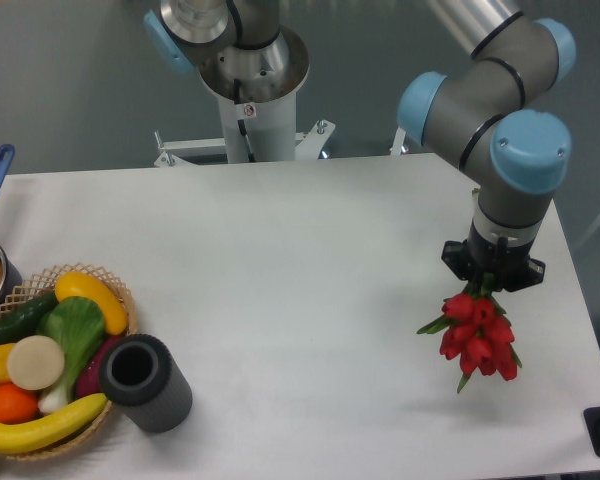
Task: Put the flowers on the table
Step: 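Move the held red tulips with the gripper down onto the table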
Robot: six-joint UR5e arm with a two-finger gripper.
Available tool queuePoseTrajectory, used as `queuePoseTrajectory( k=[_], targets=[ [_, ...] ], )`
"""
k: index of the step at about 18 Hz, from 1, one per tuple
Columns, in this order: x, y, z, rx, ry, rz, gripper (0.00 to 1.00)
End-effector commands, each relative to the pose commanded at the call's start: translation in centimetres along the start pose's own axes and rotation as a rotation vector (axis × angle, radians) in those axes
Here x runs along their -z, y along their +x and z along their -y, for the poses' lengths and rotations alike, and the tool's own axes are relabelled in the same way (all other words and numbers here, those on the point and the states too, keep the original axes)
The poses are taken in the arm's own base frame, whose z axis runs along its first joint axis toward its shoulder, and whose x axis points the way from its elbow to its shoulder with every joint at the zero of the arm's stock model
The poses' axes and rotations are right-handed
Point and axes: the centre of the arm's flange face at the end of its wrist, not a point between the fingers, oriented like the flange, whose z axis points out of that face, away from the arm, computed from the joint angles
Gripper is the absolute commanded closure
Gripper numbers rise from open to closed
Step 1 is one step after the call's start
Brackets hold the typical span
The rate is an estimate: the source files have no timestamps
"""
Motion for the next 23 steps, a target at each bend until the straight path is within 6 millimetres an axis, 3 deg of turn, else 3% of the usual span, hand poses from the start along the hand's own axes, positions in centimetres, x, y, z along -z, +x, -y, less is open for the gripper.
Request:
queuePoseTrajectory(
  k=[7,12,14,21,22,23],
  targets=[
    [-0.2,0.0,0.1,-0.002,-0.003,-0.003,0.77],
    [-2.2,3.8,3.9,-0.065,-0.014,-0.039,0.76],
    [-2.8,4.6,4.8,-0.080,-0.016,-0.046,0.71],
    [-4.2,5.0,5.3,-0.079,-0.016,-0.066,0.33],
    [-4.4,4.9,5.3,-0.078,-0.015,-0.065,0.12],
    [-4.6,5.0,5.4,-0.076,-0.013,-0.061,0.00]
  ],
)
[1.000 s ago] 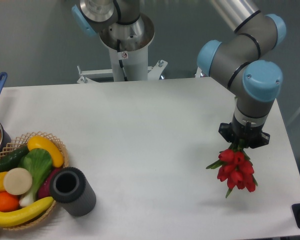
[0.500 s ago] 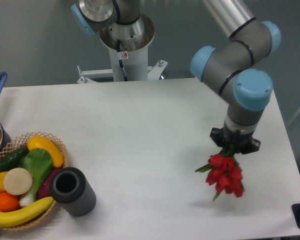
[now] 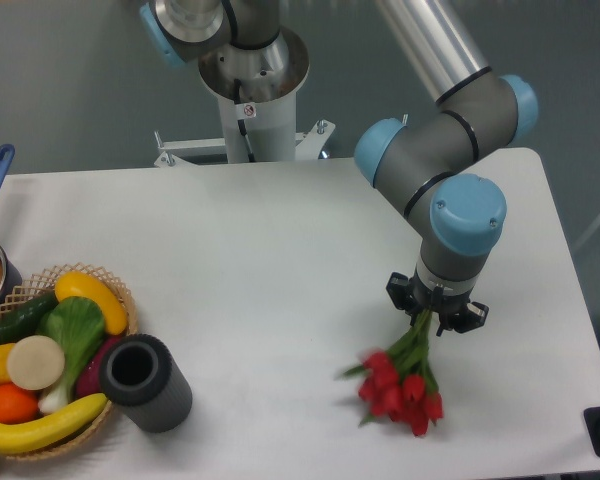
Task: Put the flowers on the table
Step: 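Move the held red tulips with the gripper down onto the table, then open the gripper to release the tulips and lift away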
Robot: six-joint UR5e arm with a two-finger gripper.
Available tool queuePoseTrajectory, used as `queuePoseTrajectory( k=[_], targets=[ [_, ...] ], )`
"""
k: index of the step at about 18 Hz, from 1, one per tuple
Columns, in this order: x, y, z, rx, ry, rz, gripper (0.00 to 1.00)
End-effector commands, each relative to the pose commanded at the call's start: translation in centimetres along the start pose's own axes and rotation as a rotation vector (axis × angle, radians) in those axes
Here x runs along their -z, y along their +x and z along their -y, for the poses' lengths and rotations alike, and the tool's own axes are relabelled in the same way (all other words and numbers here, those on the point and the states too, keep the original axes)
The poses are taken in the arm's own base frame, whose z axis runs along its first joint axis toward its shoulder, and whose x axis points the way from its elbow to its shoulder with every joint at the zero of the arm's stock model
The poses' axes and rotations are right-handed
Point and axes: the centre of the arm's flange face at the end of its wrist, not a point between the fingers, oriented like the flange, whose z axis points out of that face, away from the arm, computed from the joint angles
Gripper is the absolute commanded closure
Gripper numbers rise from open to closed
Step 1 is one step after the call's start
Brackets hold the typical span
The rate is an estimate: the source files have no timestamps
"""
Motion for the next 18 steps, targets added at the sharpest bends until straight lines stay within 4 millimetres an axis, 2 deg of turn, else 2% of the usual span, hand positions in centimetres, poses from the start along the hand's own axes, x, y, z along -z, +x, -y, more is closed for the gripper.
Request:
queuePoseTrajectory(
  k=[4,6,9,12,14,16,18],
  targets=[
    [0.1,0.3,-0.6,0.006,0.001,0.010,0.00],
    [0.6,-0.6,-0.9,0.049,0.027,0.065,0.00],
    [2.1,-2.3,-2.8,0.102,0.056,0.116,0.00],
    [2.6,-3.9,-5.4,0.134,0.063,0.122,0.00],
    [4.3,-4.4,-6.4,0.146,0.079,0.143,0.00],
    [5.2,-4.3,-6.8,0.107,0.090,0.147,0.00],
    [5.0,-4.4,-7.3,0.080,0.081,0.138,0.00]
  ],
)
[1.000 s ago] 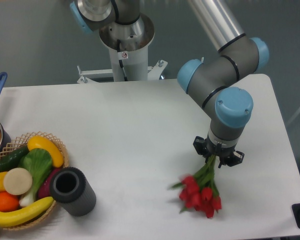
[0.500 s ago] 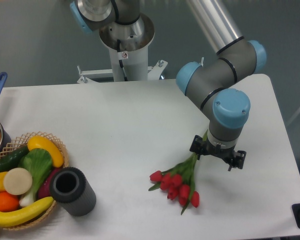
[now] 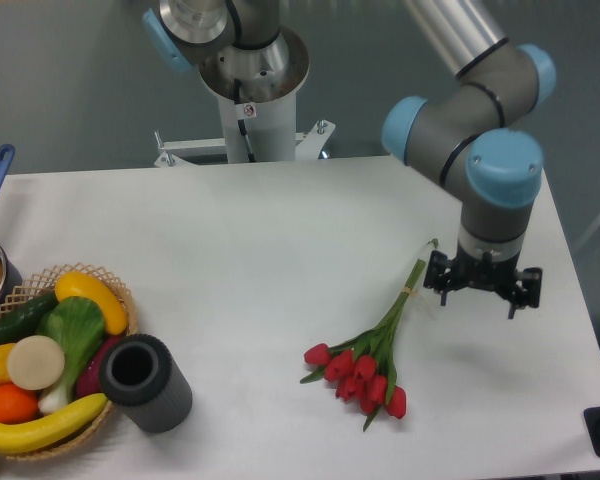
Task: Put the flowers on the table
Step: 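Open the gripper to release the tulips and lift away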
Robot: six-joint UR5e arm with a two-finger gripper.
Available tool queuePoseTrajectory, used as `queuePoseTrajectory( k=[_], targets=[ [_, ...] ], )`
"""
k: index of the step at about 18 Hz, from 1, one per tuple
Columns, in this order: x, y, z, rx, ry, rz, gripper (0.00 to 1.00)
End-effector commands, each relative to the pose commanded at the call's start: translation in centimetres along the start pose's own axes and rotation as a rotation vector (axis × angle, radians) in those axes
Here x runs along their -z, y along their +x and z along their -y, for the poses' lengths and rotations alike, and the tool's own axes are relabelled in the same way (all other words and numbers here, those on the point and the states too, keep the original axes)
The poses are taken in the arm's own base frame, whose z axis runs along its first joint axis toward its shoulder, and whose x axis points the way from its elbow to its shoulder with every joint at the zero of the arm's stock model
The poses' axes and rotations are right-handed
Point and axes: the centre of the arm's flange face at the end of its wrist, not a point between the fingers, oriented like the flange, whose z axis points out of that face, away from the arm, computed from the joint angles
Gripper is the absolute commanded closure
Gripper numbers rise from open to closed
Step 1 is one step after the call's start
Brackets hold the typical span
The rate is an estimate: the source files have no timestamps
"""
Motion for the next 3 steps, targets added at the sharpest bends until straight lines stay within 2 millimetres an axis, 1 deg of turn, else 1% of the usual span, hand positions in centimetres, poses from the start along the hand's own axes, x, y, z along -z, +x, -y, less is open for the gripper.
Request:
queuePoseTrajectory(
  k=[3],
  targets=[
    [-0.51,0.18,-0.37,0.000,-0.008,-0.008,0.00]
  ],
)
